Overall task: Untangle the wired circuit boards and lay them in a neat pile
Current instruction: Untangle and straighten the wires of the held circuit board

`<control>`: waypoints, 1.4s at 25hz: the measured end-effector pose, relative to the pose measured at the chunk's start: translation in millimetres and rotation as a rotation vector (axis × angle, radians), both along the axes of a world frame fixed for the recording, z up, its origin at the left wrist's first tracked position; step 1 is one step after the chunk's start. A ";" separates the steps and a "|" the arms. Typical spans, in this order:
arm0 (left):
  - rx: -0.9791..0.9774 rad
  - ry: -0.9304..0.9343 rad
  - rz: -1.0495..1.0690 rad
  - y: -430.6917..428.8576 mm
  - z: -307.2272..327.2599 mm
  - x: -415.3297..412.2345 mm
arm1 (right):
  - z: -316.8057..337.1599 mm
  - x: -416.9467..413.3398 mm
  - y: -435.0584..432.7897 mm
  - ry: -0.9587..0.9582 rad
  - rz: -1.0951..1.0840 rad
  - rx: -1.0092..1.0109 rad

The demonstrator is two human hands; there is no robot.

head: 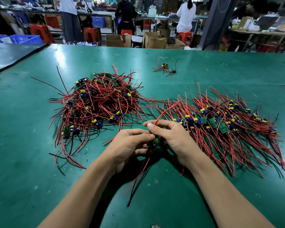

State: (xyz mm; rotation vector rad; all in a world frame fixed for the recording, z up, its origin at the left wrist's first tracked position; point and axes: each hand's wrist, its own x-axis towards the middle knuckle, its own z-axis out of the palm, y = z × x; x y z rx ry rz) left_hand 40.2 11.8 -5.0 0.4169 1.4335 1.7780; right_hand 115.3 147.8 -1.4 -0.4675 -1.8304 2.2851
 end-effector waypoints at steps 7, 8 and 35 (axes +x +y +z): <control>-0.045 0.104 0.054 3.3 0.0 6.2 | 0.1 1.1 0.2 -0.054 0.068 0.008; -0.044 0.125 0.054 3.7 -0.8 6.6 | -1.3 0.9 -0.3 -0.061 0.084 0.046; -0.006 0.162 0.017 3.2 -8.0 9.7 | 2.0 -4.6 0.3 -0.145 0.010 -0.095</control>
